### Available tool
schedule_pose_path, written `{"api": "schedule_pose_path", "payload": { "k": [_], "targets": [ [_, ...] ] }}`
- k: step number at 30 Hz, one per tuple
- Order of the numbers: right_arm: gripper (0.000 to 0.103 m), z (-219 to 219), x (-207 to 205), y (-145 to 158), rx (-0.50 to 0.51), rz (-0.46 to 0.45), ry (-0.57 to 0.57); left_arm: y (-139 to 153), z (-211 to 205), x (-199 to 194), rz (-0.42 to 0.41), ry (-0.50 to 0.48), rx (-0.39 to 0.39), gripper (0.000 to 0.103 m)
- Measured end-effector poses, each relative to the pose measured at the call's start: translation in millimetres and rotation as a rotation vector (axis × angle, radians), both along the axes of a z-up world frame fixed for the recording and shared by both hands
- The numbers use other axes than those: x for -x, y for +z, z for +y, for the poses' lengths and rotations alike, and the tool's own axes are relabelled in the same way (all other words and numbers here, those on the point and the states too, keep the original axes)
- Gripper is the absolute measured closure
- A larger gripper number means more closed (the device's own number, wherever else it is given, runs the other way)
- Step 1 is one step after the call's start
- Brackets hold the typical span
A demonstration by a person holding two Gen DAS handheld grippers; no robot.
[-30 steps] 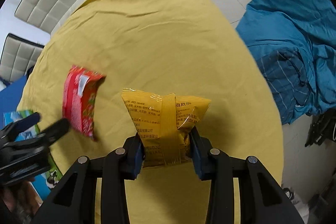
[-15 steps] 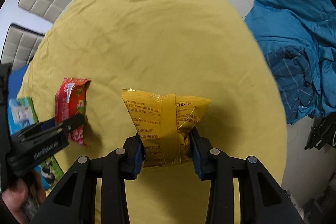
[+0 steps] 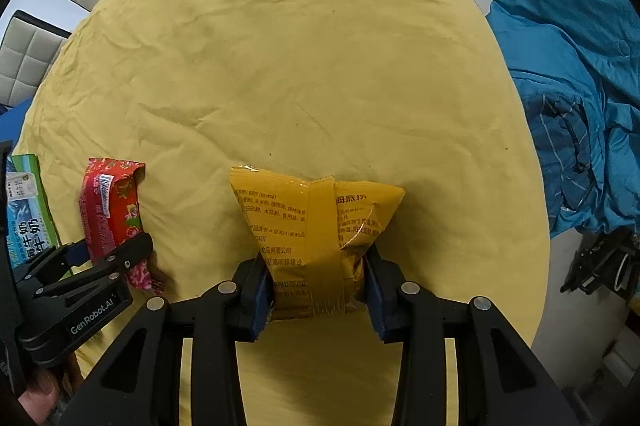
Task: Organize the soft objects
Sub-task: 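Grasp the red wafer pack with the left tool while the right tool grasps the yellow chip bag, then carry both packs into the box and open both tools to release them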
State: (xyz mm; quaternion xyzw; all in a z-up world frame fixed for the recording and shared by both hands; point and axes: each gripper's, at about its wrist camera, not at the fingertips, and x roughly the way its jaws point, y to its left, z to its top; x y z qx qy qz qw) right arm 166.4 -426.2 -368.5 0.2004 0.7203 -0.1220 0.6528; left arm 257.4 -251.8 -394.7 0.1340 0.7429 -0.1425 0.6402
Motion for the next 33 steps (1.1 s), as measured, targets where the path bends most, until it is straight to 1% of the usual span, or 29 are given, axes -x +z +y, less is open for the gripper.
{"api": "schedule_pose_path", "payload": {
  "k": [5, 8, 13, 18, 23, 28, 33],
  "targets": [
    [0.062, 5.9, -0.7, 3.2, 0.018, 0.002, 0.019, 8.9, 1.6, 17.2, -0.037, -0.001, 0.007, 0.057],
    [0.063, 10.4, 1.5, 10.2, 0.023, -0.006, 0.025, 16.8, -0.2, 27.2, -0.059, 0.001, 0.014, 0.058],
    [0.064, 17.9, 7.0, 26.4, 0.022, -0.038, 0.037, 40.9, 2.5, 41.6, -0.101, 0.007, 0.033, 0.058],
    [0.065, 24.2, 12.9, 49.0, 0.013, -0.084, 0.041, 73.8, 1.2, 54.4, -0.157, 0.003, 0.065, 0.059],
    [0.065, 32.7, 17.3, 82.9, 0.008, -0.152, 0.05, 116.4, -0.2, 70.4, -0.217, 0.014, 0.122, 0.059],
    [0.066, 43.7, 18.4, 121.2, 0.004, -0.227, 0.07, 165.7, 9.6, 86.4, -0.278, 0.027, 0.185, 0.059],
    [0.066, 59.2, 21.2, 156.0, 0.007, -0.281, 0.08, 202.5, 28.8, 88.5, -0.319, 0.054, 0.245, 0.059]
  ]
}}
